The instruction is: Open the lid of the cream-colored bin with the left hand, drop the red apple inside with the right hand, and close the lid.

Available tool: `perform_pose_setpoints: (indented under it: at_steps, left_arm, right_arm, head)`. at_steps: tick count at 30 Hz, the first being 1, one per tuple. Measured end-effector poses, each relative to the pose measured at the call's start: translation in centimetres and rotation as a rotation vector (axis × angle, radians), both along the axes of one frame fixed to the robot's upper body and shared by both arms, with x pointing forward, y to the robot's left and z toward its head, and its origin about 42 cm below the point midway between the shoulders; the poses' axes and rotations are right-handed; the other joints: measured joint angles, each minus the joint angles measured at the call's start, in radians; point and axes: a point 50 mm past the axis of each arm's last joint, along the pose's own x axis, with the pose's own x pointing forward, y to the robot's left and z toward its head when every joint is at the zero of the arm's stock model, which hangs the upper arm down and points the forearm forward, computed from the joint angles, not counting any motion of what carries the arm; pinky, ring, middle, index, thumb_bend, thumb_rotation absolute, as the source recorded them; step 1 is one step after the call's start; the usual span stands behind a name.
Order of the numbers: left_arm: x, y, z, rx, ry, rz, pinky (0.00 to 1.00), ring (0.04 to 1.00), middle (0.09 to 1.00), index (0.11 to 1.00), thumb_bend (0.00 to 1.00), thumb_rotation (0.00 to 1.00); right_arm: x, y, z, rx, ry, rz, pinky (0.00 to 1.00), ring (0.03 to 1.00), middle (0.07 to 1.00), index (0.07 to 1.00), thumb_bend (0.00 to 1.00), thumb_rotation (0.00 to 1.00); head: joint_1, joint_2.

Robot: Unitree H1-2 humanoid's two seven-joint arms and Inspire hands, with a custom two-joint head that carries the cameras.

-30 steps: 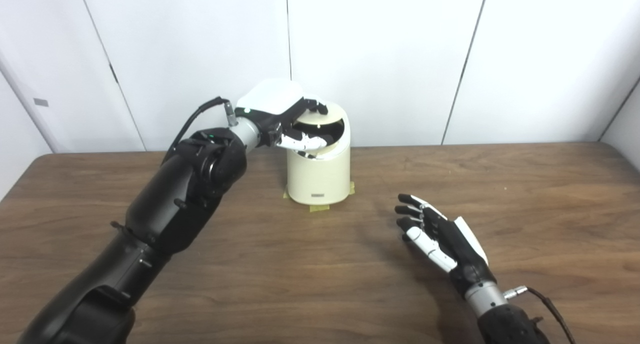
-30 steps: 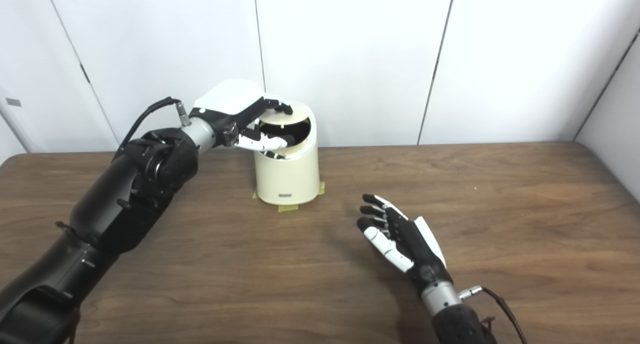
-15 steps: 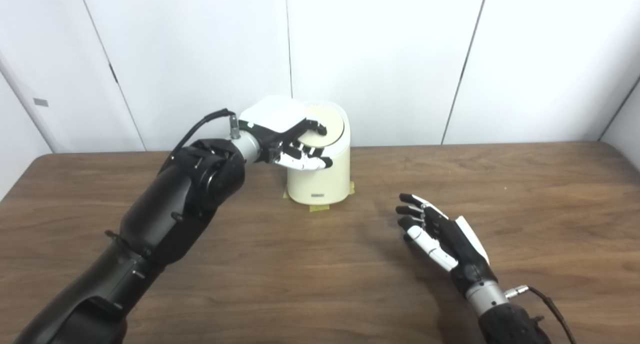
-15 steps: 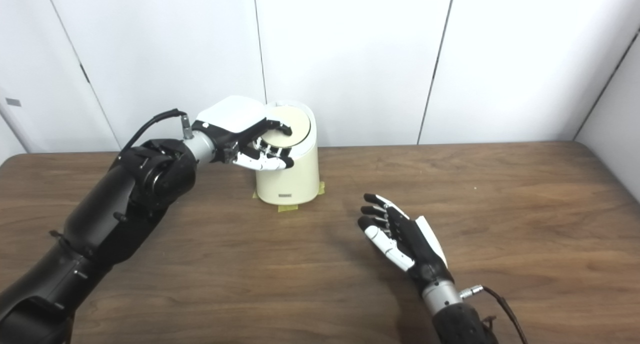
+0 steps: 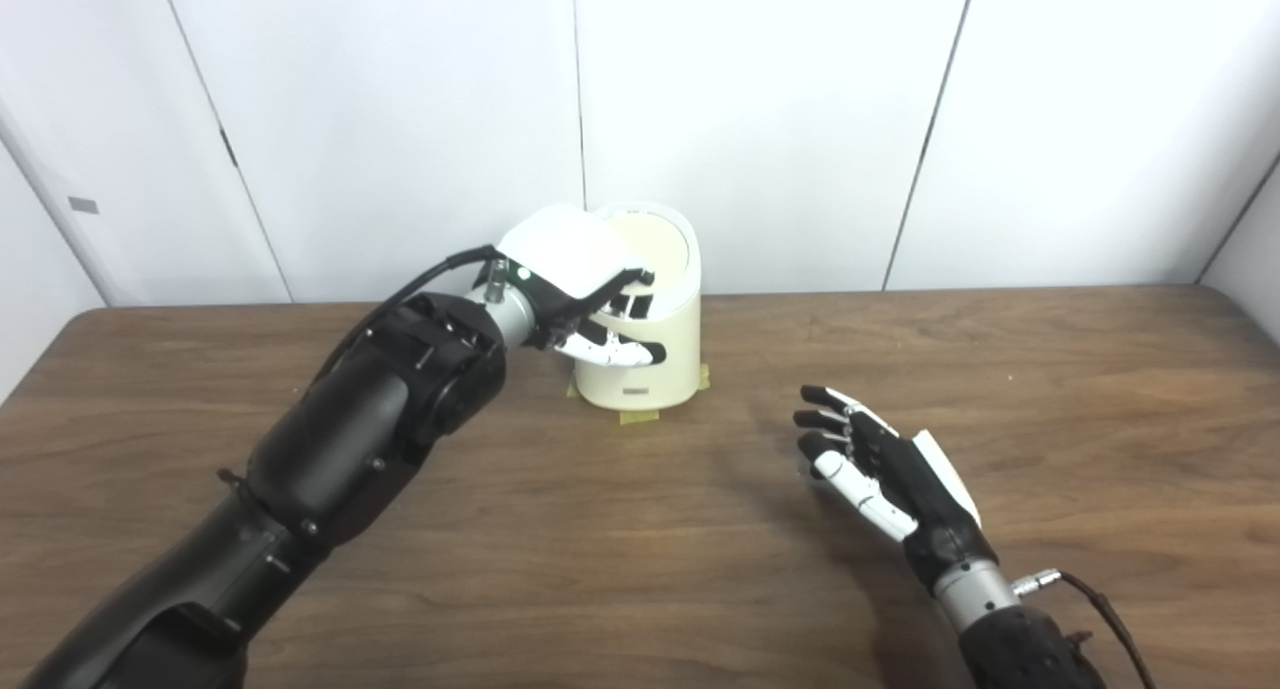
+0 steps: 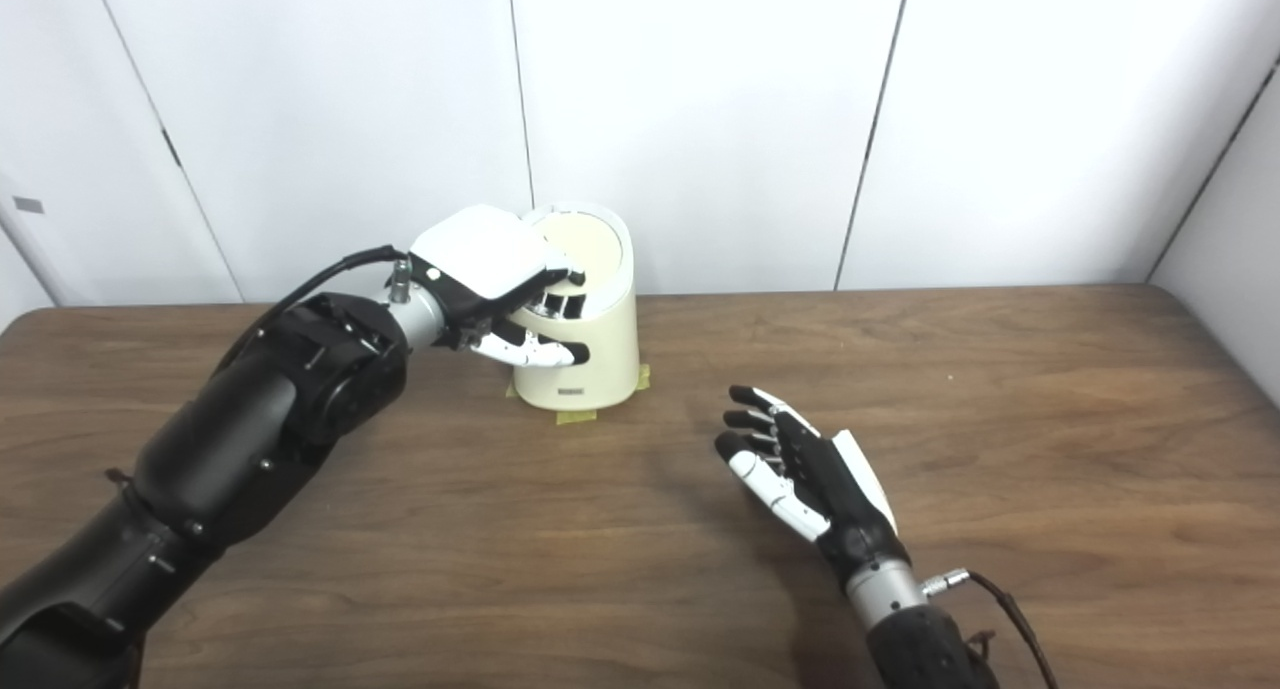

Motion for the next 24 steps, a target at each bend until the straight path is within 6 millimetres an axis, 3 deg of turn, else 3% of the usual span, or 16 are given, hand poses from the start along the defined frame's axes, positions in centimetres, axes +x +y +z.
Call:
perform_pose_setpoints:
  at_steps: [14, 16, 19, 21, 24]
  left_arm:
    - [-0.2, -0.3, 0.1, 0.030, -0.010, -0.025, 0.89, 0.887, 0.849, 0.823, 0.58, 0.87]
    - [-0.2, -0.1, 0.3, -0.001, 0.005, -0.024, 0.88, 0.874, 0.841, 0.814, 0.56, 0.80]
    - [-1.1, 0.6, 0.5, -0.078, 0.027, -0.036, 0.78, 0.828, 0.811, 0.789, 0.53, 0.62]
    - [-1.9, 1.1, 0.2, -0.150, 0.044, -0.043, 0.76, 0.825, 0.811, 0.786, 0.52, 0.56]
    - [-3.3, 1.3, -0.1, -0.233, 0.047, -0.060, 0.72, 0.822, 0.809, 0.784, 0.50, 0.55]
  right_arm:
    - [0.0, -0.1, -0.1, -0.013, 0.016, -0.013, 0.68, 0.773, 0.777, 0.850, 0.51, 0.79]
    - [0.0, -0.1, -0.1, -0.021, 0.017, -0.013, 0.68, 0.767, 0.773, 0.843, 0.50, 0.78]
    - [0.1, -0.3, 0.0, -0.033, 0.016, -0.013, 0.67, 0.757, 0.771, 0.832, 0.50, 0.76]
    - [0.1, -0.4, 0.0, -0.039, 0.018, -0.014, 0.66, 0.751, 0.767, 0.827, 0.51, 0.75]
    - [0.1, -0.4, 0.0, -0.040, 0.020, -0.014, 0.66, 0.750, 0.767, 0.825, 0.51, 0.75]
  head:
    - [-0.009, 0.012]
    - [-0.014, 0.014]
    - [-0.018, 0.017]
    - [-0.018, 0.018]
    - [-0.018, 0.018]
